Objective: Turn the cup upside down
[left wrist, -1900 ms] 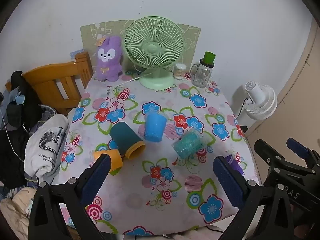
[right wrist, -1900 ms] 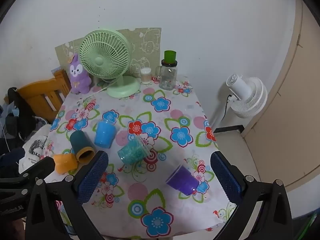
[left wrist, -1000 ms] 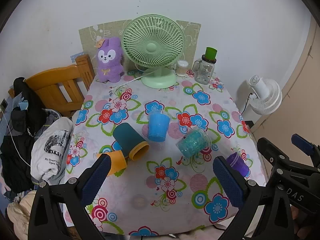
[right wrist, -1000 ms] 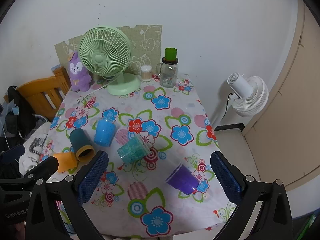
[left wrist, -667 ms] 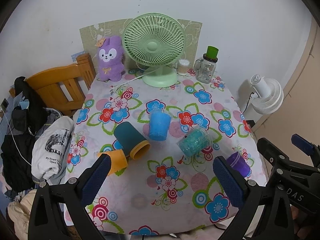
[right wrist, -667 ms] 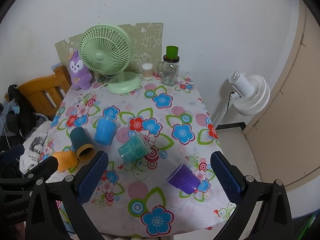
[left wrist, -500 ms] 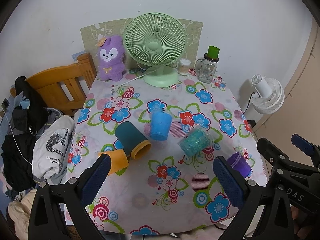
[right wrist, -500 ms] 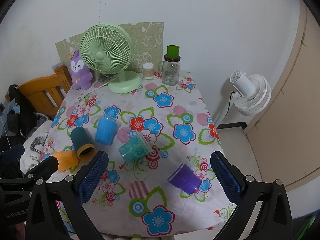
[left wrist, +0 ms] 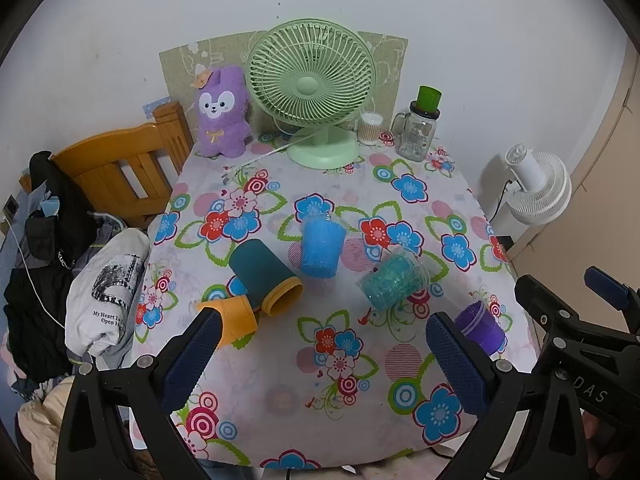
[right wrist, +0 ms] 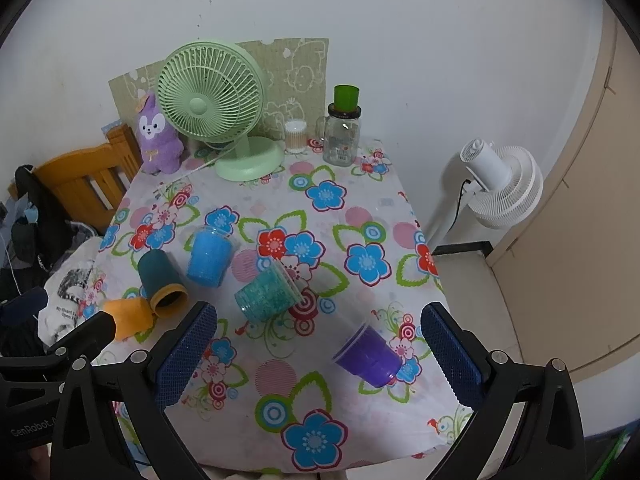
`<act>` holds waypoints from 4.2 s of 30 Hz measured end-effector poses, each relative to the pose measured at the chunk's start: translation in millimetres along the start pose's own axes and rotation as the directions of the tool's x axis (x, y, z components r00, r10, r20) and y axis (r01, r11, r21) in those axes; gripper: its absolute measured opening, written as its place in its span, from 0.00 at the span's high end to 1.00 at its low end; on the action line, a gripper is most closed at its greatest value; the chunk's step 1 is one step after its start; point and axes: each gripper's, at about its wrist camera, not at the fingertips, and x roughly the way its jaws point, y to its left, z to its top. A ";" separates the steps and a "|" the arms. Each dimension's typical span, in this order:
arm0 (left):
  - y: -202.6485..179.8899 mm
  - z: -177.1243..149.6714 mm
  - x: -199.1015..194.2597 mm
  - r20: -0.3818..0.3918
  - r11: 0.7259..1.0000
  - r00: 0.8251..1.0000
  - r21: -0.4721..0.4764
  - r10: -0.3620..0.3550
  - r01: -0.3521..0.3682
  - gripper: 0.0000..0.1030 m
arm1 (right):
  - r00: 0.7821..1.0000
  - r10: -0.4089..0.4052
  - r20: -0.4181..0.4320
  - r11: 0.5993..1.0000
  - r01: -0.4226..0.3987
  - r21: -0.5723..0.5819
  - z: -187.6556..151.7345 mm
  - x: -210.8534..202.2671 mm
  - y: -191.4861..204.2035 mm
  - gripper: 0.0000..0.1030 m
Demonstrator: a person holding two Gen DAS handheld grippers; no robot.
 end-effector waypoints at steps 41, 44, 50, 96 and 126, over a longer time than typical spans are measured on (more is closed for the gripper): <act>-46.4 33.4 89.6 -0.127 0.982 0.992 0.185 -0.007 0.031 0.00 | 0.983 0.000 -0.181 0.997 0.015 0.077 15.2 86.4 -53.0 0.00; -59.2 35.2 109.8 -0.144 0.969 0.989 0.241 -0.010 0.045 0.00 | 0.978 -0.009 -0.207 0.995 0.028 0.091 14.3 102.0 -61.5 0.00; -82.7 35.8 148.4 -0.192 0.937 0.981 0.336 -0.028 0.092 0.00 | 0.967 -0.032 -0.253 0.990 0.065 0.126 10.2 128.0 -77.1 0.00; -115.6 0.6 200.3 -0.306 0.668 0.929 0.649 -0.210 0.365 0.36 | 0.947 -0.073 -0.314 0.976 0.133 0.175 -30.3 132.6 -53.8 0.00; -94.0 -82.5 177.4 -0.411 0.274 0.871 0.834 -0.270 0.479 0.14 | 0.918 -0.112 -0.380 0.962 0.196 0.191 -104.3 112.7 -11.0 0.00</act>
